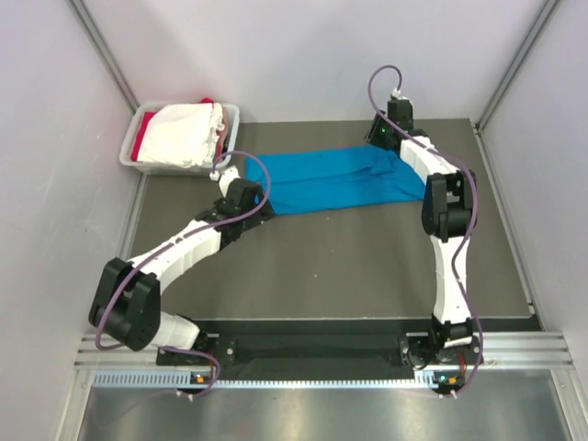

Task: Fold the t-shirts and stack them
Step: Fold the tshirt

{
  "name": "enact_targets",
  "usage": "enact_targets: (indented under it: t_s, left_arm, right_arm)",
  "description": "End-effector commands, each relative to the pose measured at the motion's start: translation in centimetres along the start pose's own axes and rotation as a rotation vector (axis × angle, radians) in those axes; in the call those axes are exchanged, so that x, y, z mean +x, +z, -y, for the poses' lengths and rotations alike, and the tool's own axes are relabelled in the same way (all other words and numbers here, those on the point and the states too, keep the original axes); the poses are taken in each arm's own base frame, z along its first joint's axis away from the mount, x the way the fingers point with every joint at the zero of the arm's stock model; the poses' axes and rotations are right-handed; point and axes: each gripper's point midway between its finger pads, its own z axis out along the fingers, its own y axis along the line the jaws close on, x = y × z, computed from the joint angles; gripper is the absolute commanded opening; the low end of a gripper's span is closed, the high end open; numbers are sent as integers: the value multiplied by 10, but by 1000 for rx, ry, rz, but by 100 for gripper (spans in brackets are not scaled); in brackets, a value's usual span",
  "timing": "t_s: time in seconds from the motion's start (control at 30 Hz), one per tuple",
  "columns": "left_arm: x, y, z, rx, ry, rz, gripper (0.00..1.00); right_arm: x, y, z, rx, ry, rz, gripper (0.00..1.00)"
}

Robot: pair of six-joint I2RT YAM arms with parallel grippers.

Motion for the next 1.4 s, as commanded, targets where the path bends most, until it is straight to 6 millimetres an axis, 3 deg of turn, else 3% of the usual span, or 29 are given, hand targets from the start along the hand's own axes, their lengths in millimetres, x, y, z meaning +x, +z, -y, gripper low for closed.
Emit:
enact_targets:
  t_s: [0.0, 0.03, 0.07, 0.1, 0.13, 0.17, 0.23, 0.37, 0.63, 0.9, 1.3, 1.37]
  left_arm:
    - [-15, -11, 9, 53, -22, 44, 87]
    - [-15, -12, 10, 57, -21, 44, 87]
    - [-14, -12, 10, 59, -20, 39, 87]
    - [-13, -12, 11, 65, -21, 35, 87]
    - [-12, -12, 12, 68, -23, 31, 87]
    - [-10, -13, 14, 80, -22, 22, 87]
    - [-7, -12, 14, 91, -26, 18, 87]
    - [-2, -14, 15, 111, -34, 7, 87]
    - [-6, -25, 6, 98, -39, 35, 87]
    - [-15, -34, 0, 82, -37, 72, 88]
    - [-15, -34, -2, 69, -32, 72, 88]
    - [-16, -35, -2, 67, -33, 74, 88]
  right_arm:
    - [-10, -33, -1, 70, -60, 21, 58]
    - [-27, -54, -4, 79, -58, 63, 65]
    - [-16, -60, 12, 135, -57, 50, 72]
    - [-18, -68, 12, 139, -57, 68, 87]
    - [-31, -87, 10, 136, -51, 104, 92]
    - [-16, -90, 20, 153, -53, 78, 96]
    - [-13, -107, 26, 163, -41, 90, 100]
    - [6, -117, 33, 162, -23, 79, 100]
    - [44, -80, 45, 159, 50, -5, 100]
    - [36, -60, 38, 122, 99, 46, 100]
    - [41, -22, 28, 58, 159, 39, 100]
    - [31, -16, 14, -4, 159, 55, 100]
